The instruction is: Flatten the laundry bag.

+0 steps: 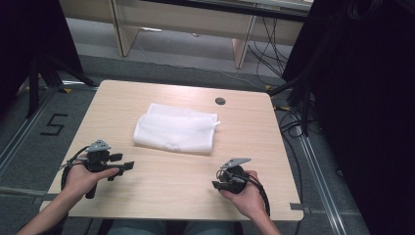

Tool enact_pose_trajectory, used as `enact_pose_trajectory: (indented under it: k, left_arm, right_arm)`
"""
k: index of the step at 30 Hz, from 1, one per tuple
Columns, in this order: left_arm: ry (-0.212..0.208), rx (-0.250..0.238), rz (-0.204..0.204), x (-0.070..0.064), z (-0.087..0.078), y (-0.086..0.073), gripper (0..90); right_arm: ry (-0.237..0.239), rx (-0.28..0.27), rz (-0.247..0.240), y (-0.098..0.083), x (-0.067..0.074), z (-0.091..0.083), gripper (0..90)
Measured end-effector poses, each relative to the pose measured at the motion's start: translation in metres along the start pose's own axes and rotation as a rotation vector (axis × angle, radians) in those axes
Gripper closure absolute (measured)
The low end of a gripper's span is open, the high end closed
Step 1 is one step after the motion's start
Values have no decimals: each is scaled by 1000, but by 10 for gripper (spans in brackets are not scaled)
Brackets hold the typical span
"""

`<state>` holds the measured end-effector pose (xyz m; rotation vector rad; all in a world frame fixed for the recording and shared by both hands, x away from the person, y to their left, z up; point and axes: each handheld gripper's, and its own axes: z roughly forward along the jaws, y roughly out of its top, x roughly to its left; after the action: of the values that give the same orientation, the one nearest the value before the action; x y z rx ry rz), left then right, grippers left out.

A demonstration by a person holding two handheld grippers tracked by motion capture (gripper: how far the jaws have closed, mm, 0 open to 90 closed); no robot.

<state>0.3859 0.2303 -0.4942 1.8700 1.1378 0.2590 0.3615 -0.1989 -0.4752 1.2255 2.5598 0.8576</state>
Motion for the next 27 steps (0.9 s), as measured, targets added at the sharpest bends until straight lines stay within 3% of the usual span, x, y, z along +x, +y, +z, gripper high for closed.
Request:
enact_pose_trajectory:
  k: [5,10,11,13,17,18,20,23,24,25,27]
  left_arm:
    - [3,7,-3,1,1,1,345]
    - [13,1,-16,1,0,2,399]
    - [47,0,-59,1,0,2,418]
    - [52,23,-67,5,-2,-1,455]
    - [72,7,-94,11,-7,0,541]
    - [66,6,-92,12,-8,2,543]
    - [69,-2,-74,17,-10,8,533]
    - [90,-20,-88,24,-8,15,503]
    - [96,-8,-80,27,-8,17,493]
    - [87,-9,-86,29,-6,20,483]
    - [77,0,-90,32,0,28,454]
  right_arm:
    - [29,-16,31,-2,-6,-1,684]
    - [3,-11,47,0,-8,-5,809]
    - [-6,-1,53,0,-8,-5,828]
    - [-9,-11,51,3,-8,-5,851]
    - [-35,-12,66,13,-9,-8,840]
    - [-32,-39,90,16,-9,-6,834]
    - [-33,-57,101,23,-12,-6,816]
    - [-50,-57,116,32,-18,-7,769]
    - [-62,-82,110,34,-22,-3,746]
    - [-53,-62,138,39,-23,-5,729]
    - [-60,-81,139,45,-26,0,710]
